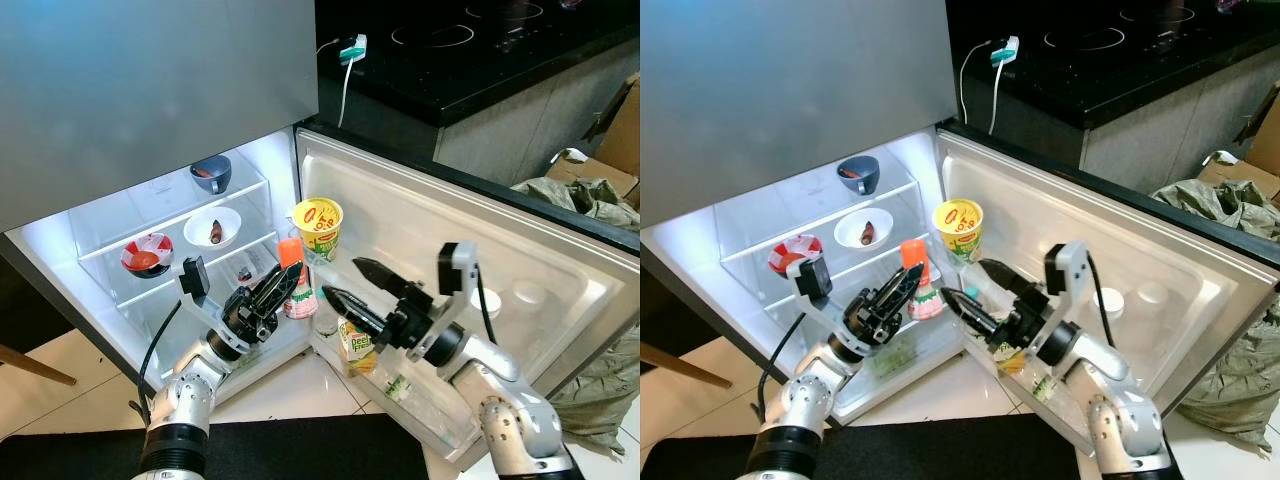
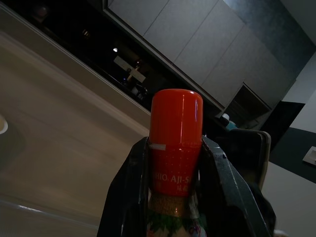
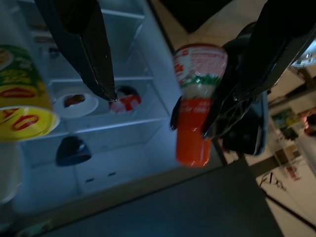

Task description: Restocking fridge

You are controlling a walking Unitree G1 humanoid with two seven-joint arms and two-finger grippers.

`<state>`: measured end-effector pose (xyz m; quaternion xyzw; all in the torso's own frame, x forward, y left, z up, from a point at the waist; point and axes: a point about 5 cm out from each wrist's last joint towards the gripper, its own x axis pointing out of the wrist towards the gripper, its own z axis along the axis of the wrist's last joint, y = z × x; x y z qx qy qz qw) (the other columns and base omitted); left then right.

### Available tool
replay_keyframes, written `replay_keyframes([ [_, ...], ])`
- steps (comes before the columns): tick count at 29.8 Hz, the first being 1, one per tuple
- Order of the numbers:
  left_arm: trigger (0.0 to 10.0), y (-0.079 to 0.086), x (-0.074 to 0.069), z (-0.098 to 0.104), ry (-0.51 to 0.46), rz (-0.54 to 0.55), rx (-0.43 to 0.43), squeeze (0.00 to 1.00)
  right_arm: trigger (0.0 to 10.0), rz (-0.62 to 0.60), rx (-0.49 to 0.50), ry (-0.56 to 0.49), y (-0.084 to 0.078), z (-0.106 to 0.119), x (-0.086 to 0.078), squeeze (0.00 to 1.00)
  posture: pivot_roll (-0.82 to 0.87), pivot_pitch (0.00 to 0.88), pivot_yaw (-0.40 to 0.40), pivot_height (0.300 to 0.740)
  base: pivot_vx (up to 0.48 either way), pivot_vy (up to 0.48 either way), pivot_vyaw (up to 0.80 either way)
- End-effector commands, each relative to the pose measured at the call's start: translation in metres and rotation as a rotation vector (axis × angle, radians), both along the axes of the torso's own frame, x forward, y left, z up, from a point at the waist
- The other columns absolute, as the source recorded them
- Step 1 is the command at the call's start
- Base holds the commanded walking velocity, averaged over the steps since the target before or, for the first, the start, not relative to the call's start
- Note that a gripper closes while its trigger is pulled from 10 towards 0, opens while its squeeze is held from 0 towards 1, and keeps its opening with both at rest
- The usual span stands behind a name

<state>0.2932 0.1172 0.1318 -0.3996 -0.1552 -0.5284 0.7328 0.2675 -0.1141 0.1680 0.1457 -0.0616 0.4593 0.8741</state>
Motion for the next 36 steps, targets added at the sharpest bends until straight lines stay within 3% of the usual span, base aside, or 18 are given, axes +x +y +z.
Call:
replay_keyframes([
  [1, 10.0, -0.002, -0.001, 0.002, 0.001, -0.001, -0.032, 0.0, 10.0, 0.03, -0.014, 0.011, 0.01, -0.005, -0.002, 1.0, -0.18, 0.079, 0.082, 0.74, 0.0, 0.0, 0.0],
  [2, 10.0, -0.002, -0.001, 0.002, 0.001, -0.001, -0.032, 0.0, 10.0, 0.03, -0.014, 0.011, 0.01, -0.005, -0.002, 1.0, -0.18, 0.079, 0.082, 0.74, 0.0, 0.0, 0.0],
  [3, 10.0, -0.002, -0.001, 0.001, 0.004, -0.001, -0.034, 0.0, 10.0, 0.074, -0.008, 0.008, 0.017, -0.006, -0.006, 0.0, -0.18, 0.079, 0.082, 0.74, 0.0, 0.0, 0.0],
  [6, 10.0, 0.001, 0.0, 0.001, 0.01, 0.008, -0.044, 0.0, 10.0, 0.155, 0.04, -0.001, 0.025, -0.002, -0.014, 0.0, -0.18, 0.078, 0.08, 0.74, 0.0, 0.0, 0.0],
  [14, 10.0, 0.001, 0.0, 0.001, 0.014, 0.007, -0.057, 0.0, 10.0, 0.222, 0.044, 0.001, 0.037, -0.001, -0.021, 0.0, -0.17, 0.074, 0.076, 0.74, 0.0, 0.0, 0.0],
  [29, 10.0, -0.009, -0.002, 0.001, 0.013, -0.042, -0.062, 0.0, 10.0, 0.208, -0.007, 0.014, 0.044, -0.007, -0.018, 0.0, -0.19, 0.063, 0.083, 0.74, 0.0, 0.0, 0.0],
  [36, 10.0, -0.017, -0.004, 0.002, 0.003, -0.099, -0.076, 0.0, 10.0, 0.146, -0.093, 0.045, 0.046, -0.018, -0.011, 0.0, -0.19, 0.058, 0.084, 0.74, 0.0, 0.0, 0.0],
])
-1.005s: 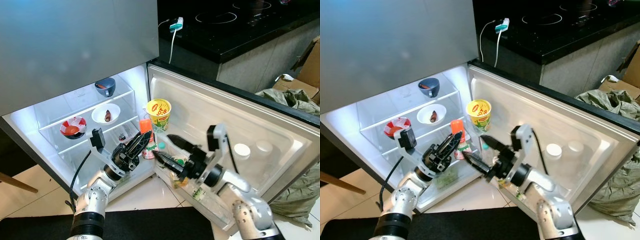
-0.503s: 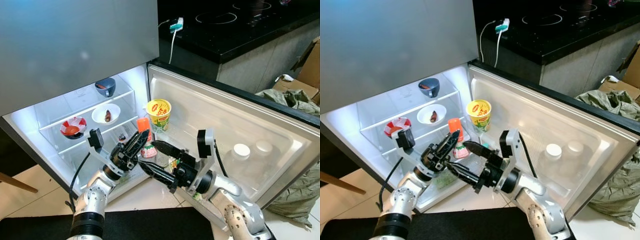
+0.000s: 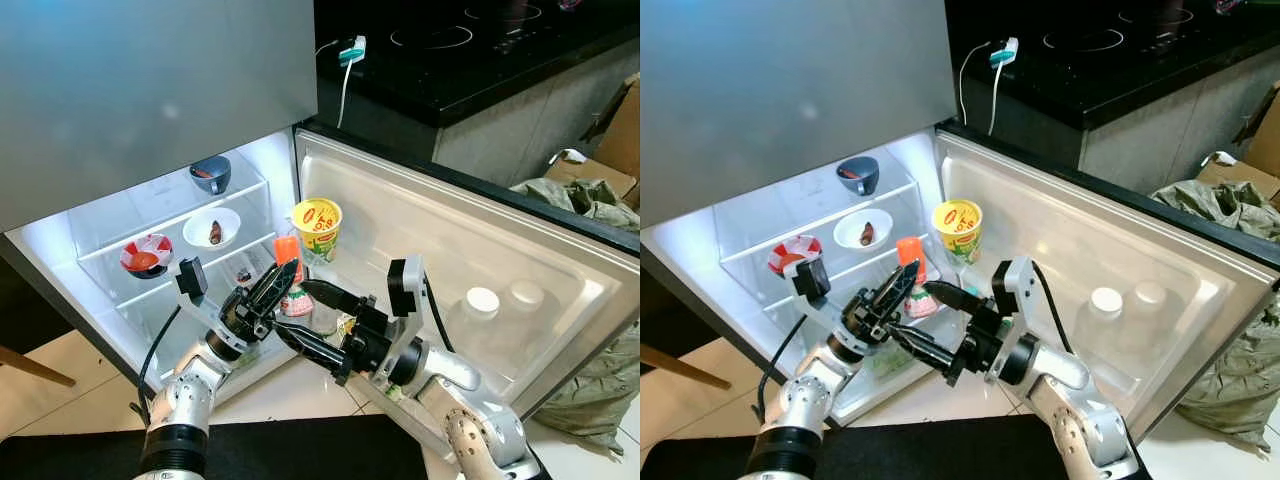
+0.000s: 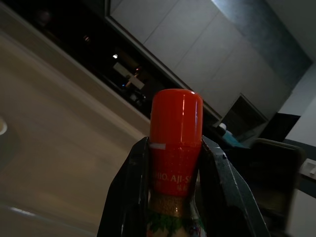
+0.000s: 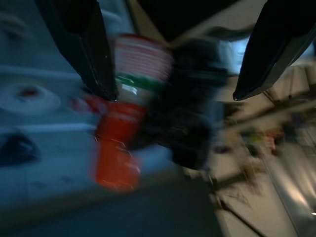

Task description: Restocking fridge

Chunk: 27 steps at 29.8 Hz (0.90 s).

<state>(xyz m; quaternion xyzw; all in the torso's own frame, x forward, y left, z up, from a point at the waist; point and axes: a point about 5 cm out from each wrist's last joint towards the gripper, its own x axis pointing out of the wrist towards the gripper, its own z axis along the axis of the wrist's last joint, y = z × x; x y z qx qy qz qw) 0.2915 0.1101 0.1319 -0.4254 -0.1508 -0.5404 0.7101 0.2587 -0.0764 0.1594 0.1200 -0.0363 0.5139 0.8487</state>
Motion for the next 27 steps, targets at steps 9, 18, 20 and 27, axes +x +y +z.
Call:
replay_keyframes([
  [9, 10.0, -0.0103, -0.0037, 0.0015, -0.015, -0.053, -0.032, 0.0, 10.0, -0.053, -0.041, 0.045, 0.0019, -0.0093, 0.0069, 0.0, -0.2, 0.059, 0.083, 0.74, 0.0, 0.0, 0.0],
  [18, 10.0, -0.0108, -0.0056, 0.0014, -0.018, -0.065, -0.035, 0.0, 5.8, -0.06, -0.033, 0.061, 0.0022, -0.0108, 0.0066, 0.0, -0.19, 0.066, 0.082, 0.74, 0.0, 0.0, 0.0],
  [20, 10.0, -0.0107, -0.0057, 0.0014, -0.018, -0.066, -0.035, 0.0, 5.8, -0.059, -0.034, 0.062, 0.0021, -0.0111, 0.0065, 0.0, -0.19, 0.066, 0.082, 0.74, 0.0, 0.0, 0.0],
  [27, 10.0, -0.0112, -0.0059, 0.0017, -0.019, -0.07, -0.036, 0.0, 0.0, -0.059, -0.022, 0.059, 0.0016, -0.0096, 0.0062, 0.0, -0.2, 0.068, 0.083, 0.74, 0.0, 0.0, 0.0],
])
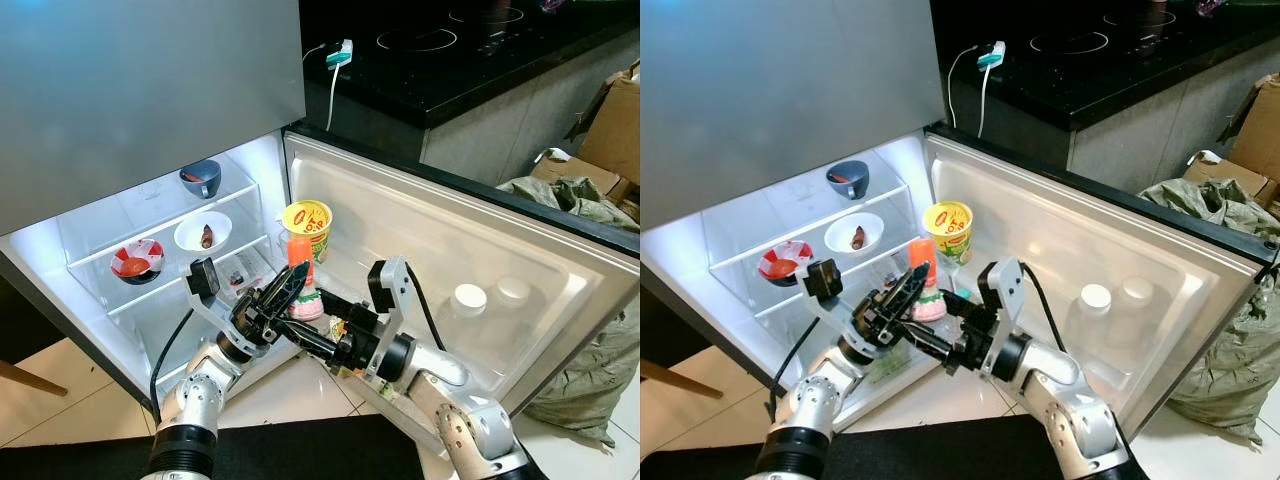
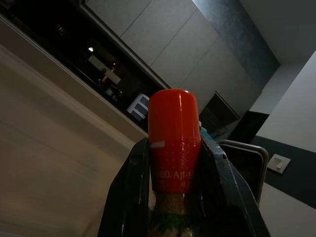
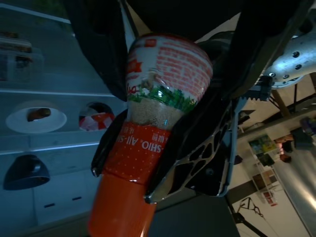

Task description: Restocking fridge

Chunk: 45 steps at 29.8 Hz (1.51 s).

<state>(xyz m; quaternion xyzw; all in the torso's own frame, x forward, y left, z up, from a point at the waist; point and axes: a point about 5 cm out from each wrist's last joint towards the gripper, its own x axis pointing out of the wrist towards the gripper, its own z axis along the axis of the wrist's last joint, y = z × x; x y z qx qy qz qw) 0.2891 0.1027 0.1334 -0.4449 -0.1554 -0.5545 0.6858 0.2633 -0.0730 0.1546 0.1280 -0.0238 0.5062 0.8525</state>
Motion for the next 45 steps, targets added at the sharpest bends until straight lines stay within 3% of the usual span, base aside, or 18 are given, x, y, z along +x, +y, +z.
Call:
replay_keyframes([
  [1, 10.0, -0.004, -0.004, 0.0, -0.015, -0.023, 0.013, 0.0, 0.0, -0.046, -0.017, 0.025, -0.002, -0.004, 0.001, 0.0, -0.2, 0.069, 0.084, 0.74, 0.0, 0.0, 0.0],
  [9, 10.0, -0.005, -0.004, -0.001, -0.014, -0.029, 0.015, 0.0, 0.0, -0.052, 0.003, 0.017, -0.002, -0.001, 0.002, 0.0, -0.2, 0.069, 0.084, 0.74, 0.0, 0.0, 0.0],
  [10, 10.0, -0.005, -0.005, -0.001, -0.014, -0.029, 0.016, 0.0, 0.7, -0.055, 0.003, 0.017, -0.002, -0.001, 0.002, 0.0, -0.2, 0.069, 0.084, 0.74, 0.0, 0.0, 0.0],
  [13, 10.0, -0.005, -0.005, -0.001, -0.012, -0.029, 0.016, 0.0, 0.1, -0.056, 0.002, 0.018, -0.002, -0.001, 0.003, 0.0, -0.2, 0.069, 0.084, 0.74, 0.0, 0.0, 0.0],
  [16, 10.0, -0.005, -0.005, -0.001, -0.01, -0.031, 0.018, 0.0, 0.4, -0.056, -0.001, 0.019, -0.003, -0.002, 0.002, 0.0, -0.2, 0.071, 0.083, 0.74, 0.0, 0.0, 0.0],
  [17, 10.0, -0.005, -0.007, -0.003, 0.003, -0.062, 0.018, 0.46, 0.5, -0.055, -0.003, 0.02, -0.003, -0.003, 0.002, 0.0, -0.2, 0.072, 0.083, 0.74, 0.0, 0.0, 0.0],
  [18, 10.0, -0.005, -0.007, -0.003, 0.003, -0.062, 0.018, 0.46, 0.5, -0.055, -0.003, 0.02, -0.003, -0.003, 0.002, 0.0, -0.2, 0.072, 0.083, 0.74, 0.0, 0.0, 0.0],
  [19, 10.0, -0.005, -0.007, -0.003, 0.008, -0.072, 0.019, 0.87, 0.6, -0.056, -0.004, 0.02, -0.003, -0.003, 0.001, 0.0, -0.2, 0.072, 0.083, 0.74, 0.0, 0.0, 0.0],
  [20, 10.0, -0.004, -0.007, -0.003, 0.016, -0.075, 0.017, 1.0, 0.7, -0.057, -0.005, 0.02, -0.004, -0.003, 0.001, 0.0, -0.2, 0.072, 0.084, 0.74, 0.0, 0.0, 0.0],
  [31, 10.0, 0.008, -0.002, 0.0, 0.007, -0.029, 0.044, 1.0, 0.8, -0.068, -0.025, 0.016, -0.01, -0.004, 0.001, 0.0, -0.2, 0.076, 0.081, 0.74, 0.0, 0.0, 0.0],
  [32, 10.0, 0.01, -0.002, 0.0, 0.007, -0.028, 0.045, 0.84, 0.7, -0.069, -0.031, 0.016, -0.011, -0.005, 0.001, 0.0, -0.2, 0.076, 0.081, 0.74, 0.0, 0.0, 0.0],
  [33, 10.0, 0.013, -0.002, 0.0, 0.009, -0.026, 0.048, 0.15, 0.7, -0.072, -0.037, 0.015, -0.013, -0.005, 0.001, 0.0, -0.2, 0.076, 0.08, 0.74, 0.0, 0.0, 0.0],
  [34, 10.0, 0.013, -0.002, 0.0, 0.009, -0.026, 0.048, 0.15, 0.7, -0.072, -0.037, 0.015, -0.013, -0.005, 0.001, 0.0, -0.2, 0.076, 0.08, 0.74, 0.0, 0.0, 0.0],
  [35, 10.0, 0.017, -0.002, 0.0, 0.012, -0.023, 0.05, 0.0, 0.7, -0.075, -0.045, 0.014, -0.016, -0.006, 0.001, 0.0, -0.2, 0.076, 0.08, 0.74, 0.0, 0.0, 0.0],
  [45, 10.0, 0.034, -0.002, 0.006, 0.01, -0.044, 0.034, 0.0, 0.6, -0.114, -0.137, 0.01, -0.032, -0.014, 0.003, 0.0, -0.2, 0.076, 0.083, 0.74, 0.0, 0.0, 0.0],
])
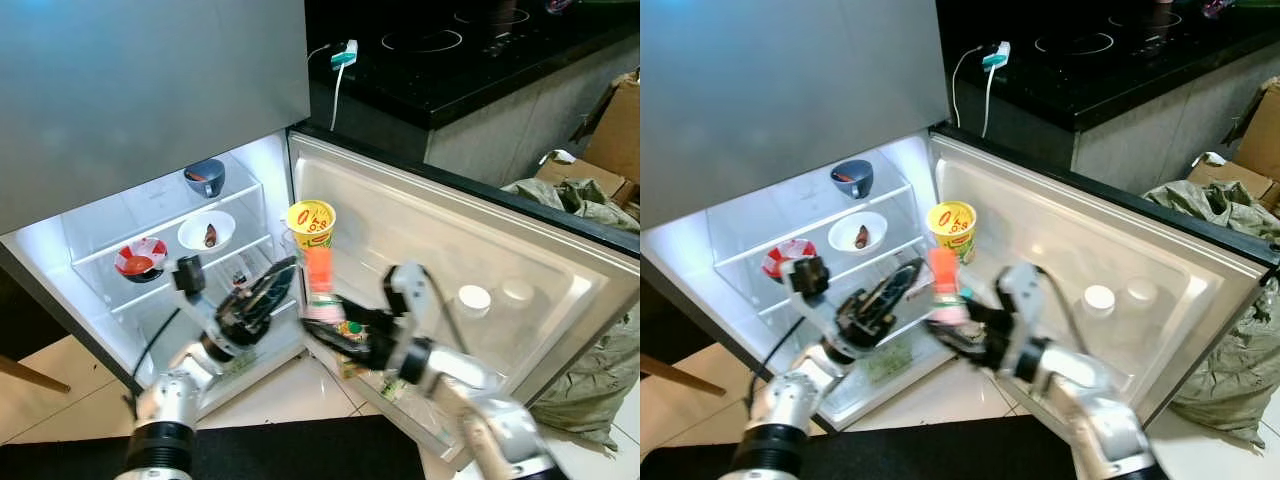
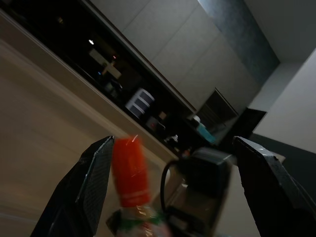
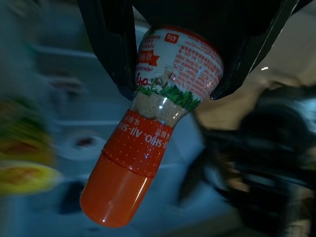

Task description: Restocking fridge

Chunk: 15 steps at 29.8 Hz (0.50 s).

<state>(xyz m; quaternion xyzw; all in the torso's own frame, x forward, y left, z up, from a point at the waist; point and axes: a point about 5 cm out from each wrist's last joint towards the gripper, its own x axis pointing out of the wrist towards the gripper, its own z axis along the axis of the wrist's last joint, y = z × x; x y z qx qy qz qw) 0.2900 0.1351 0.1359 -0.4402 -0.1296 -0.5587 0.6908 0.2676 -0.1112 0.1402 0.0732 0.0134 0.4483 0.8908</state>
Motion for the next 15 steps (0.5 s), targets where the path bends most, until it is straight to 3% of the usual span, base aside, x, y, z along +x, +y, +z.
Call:
replay_keyframes([
  [1, 10.0, 0.0, -0.004, 0.004, -0.012, -0.043, -0.02, 0.0, 0.6, 0.016, -0.011, -0.015, 0.006, -0.001, -0.001, 0.0, -0.2, 0.076, 0.084, 0.74, 0.0, 0.0, 0.0],
  [10, 10.0, -0.006, -0.011, 0.001, 0.01, -0.129, -0.036, 0.0, 0.9, 0.033, -0.078, -0.027, 0.005, -0.008, -0.006, 0.0, -0.2, 0.079, 0.089, 0.74, 0.0, 0.0, 0.0],
  [15, 10.0, 0.004, -0.007, 0.003, 0.027, -0.14, -0.01, 0.0, 0.9, 0.058, -0.153, -0.069, -0.007, -0.007, -0.01, 0.0, -0.21, 0.081, 0.092, 0.74, 0.0, 0.0, 0.0],
])
